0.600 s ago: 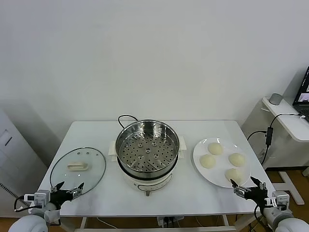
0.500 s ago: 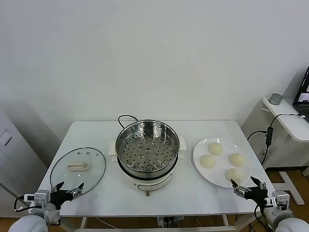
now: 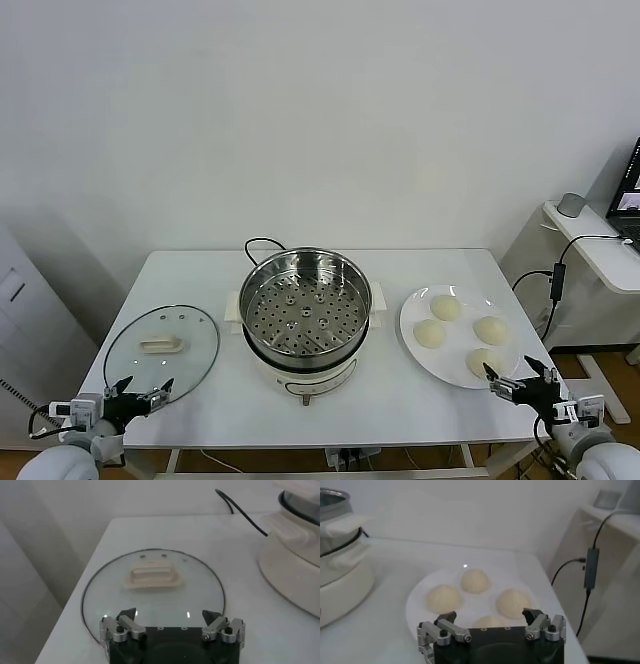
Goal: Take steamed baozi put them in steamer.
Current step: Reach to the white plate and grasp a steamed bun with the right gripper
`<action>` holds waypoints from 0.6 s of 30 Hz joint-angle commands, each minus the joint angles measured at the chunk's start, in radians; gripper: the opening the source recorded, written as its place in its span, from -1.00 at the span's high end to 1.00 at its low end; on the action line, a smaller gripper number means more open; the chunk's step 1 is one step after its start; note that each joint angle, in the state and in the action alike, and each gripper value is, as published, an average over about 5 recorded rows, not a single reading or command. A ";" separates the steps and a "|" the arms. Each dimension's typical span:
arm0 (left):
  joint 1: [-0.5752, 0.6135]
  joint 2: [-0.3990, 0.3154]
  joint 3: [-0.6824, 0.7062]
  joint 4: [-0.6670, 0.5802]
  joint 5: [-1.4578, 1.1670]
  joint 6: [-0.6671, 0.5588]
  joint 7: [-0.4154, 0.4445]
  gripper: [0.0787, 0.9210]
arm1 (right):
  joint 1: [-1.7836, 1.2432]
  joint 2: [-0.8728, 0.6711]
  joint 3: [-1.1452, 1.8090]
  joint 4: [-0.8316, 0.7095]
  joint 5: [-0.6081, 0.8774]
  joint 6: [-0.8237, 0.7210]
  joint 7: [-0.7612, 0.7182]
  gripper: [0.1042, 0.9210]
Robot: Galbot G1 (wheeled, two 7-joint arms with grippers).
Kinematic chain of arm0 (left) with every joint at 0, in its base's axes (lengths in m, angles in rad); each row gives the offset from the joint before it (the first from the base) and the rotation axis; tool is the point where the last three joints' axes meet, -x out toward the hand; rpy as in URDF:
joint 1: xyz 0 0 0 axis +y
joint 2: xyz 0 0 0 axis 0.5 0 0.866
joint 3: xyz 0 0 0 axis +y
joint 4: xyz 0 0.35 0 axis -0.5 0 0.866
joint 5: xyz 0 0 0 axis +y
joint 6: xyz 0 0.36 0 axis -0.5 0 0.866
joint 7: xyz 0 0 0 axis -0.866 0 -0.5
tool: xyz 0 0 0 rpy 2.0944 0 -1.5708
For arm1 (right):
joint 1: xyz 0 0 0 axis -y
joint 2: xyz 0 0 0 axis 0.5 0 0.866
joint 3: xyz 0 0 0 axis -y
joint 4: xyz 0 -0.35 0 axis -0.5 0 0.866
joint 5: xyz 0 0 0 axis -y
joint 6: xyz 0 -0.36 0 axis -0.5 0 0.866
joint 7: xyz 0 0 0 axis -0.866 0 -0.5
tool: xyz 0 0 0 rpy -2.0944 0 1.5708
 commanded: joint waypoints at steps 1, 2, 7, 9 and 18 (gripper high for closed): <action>-0.001 0.001 -0.001 -0.012 -0.001 0.002 0.002 -0.77 | 0.074 -0.047 -0.011 -0.062 -0.321 0.119 -0.032 -0.76; -0.001 0.000 -0.001 -0.014 -0.001 0.004 0.002 -0.77 | 0.098 -0.063 -0.027 -0.078 -0.365 0.137 -0.033 -0.76; -0.001 -0.002 -0.001 -0.024 0.000 0.015 0.001 -0.77 | 0.234 -0.146 -0.125 -0.144 -0.554 0.166 -0.036 -0.76; -0.001 -0.001 -0.002 -0.025 0.001 0.019 0.002 -0.77 | 0.287 -0.183 -0.169 -0.166 -0.604 0.170 -0.054 -0.76; 0.000 -0.006 -0.009 -0.027 0.014 0.047 0.001 -0.77 | 0.651 -0.305 -0.466 -0.318 -0.633 0.187 -0.404 -0.76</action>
